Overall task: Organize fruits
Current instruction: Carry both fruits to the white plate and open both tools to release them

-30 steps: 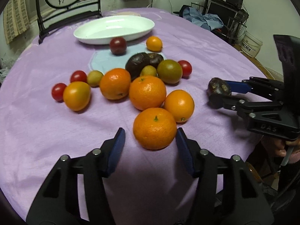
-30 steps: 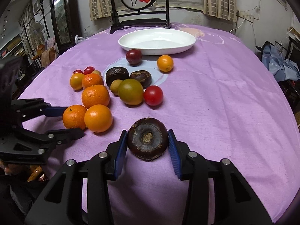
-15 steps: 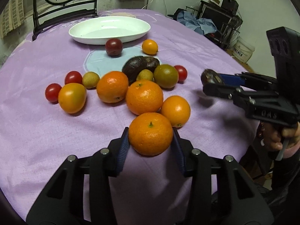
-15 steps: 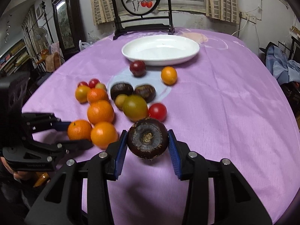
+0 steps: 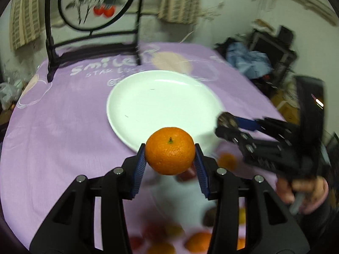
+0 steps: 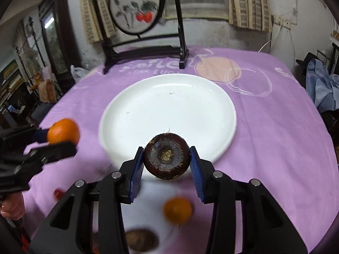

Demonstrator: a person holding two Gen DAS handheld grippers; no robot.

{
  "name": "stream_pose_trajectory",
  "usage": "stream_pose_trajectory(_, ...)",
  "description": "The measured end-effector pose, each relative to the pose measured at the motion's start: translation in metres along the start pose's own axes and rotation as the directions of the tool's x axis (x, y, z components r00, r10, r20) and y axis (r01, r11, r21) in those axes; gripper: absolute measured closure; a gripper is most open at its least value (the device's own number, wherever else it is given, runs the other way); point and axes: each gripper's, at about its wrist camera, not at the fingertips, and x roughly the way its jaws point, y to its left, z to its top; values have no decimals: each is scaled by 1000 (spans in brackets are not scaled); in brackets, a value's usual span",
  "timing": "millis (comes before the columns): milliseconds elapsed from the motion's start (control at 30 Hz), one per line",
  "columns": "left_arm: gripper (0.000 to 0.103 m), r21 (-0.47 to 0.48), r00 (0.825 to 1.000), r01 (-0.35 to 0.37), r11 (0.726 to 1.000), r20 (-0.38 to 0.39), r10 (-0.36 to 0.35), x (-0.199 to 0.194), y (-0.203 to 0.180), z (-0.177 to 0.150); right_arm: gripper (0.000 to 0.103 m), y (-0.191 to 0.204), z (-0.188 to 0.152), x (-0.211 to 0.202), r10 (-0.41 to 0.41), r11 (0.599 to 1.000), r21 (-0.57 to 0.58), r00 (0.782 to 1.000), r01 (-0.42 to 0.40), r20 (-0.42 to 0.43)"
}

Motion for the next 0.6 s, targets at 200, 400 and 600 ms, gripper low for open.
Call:
stream_pose_trajectory(200,58,0,990,-90,996,-106,89,67,13,32,60,-4,17,44,0,1000,-8,997,0,-76)
stream_pose_trajectory(400,50,25,981,-119,993,-151,121,91,10,34,41,-6,19,56,-9,1000,-25,993,6,-115)
stream_pose_trajectory(600,24,8,986,-160,987,-48,160,53,8,32,38,0,18,27,-40,998,-48,999,38,-34)
